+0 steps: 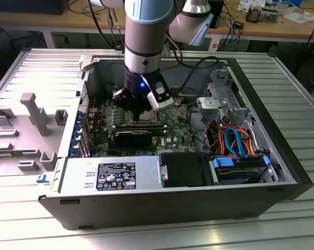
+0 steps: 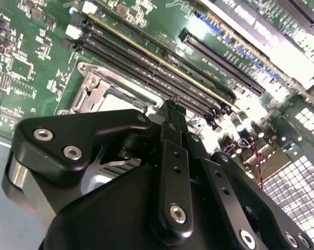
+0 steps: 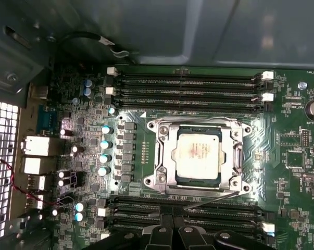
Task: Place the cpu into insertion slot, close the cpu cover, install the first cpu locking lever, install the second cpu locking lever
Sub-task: 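Install the second cpu locking lever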
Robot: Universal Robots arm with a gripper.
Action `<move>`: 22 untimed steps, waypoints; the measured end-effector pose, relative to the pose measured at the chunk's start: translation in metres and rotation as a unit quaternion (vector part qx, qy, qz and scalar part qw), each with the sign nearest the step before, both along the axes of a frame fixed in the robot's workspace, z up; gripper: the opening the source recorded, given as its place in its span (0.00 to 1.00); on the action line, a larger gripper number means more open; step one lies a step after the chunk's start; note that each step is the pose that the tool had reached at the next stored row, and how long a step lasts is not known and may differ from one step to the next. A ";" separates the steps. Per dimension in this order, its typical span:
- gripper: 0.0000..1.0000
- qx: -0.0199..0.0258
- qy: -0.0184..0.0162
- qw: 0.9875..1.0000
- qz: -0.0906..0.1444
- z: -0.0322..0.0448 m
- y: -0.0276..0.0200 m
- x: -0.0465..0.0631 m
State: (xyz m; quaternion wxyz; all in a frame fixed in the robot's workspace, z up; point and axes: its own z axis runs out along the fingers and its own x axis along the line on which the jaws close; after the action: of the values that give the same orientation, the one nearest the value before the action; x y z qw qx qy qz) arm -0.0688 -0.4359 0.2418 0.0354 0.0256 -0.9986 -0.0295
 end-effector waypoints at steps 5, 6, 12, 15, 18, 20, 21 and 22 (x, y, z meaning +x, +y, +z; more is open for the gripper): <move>0.11 0.001 0.000 1.000 0.000 -0.0008 -0.0012 -0.002; 0.11 0.001 0.000 1.000 0.000 -0.0008 -0.0012 -0.004; 0.11 0.006 0.000 1.000 0.000 -0.0022 -0.0012 -0.009; 0.11 0.011 0.000 1.000 0.000 -0.0049 -0.0011 -0.009; 0.11 0.012 0.000 1.000 0.001 -0.0085 -0.0012 -0.009; 0.11 0.013 0.000 1.000 0.002 -0.0099 -0.0012 -0.011; 0.11 0.013 0.000 1.000 0.002 -0.0105 -0.0012 -0.012; 0.11 0.015 0.000 1.000 0.003 -0.0123 -0.0012 -0.013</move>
State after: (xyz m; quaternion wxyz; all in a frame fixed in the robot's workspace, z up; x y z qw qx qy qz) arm -0.0813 -0.4370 0.2295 0.0352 0.0291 -0.9980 -0.0446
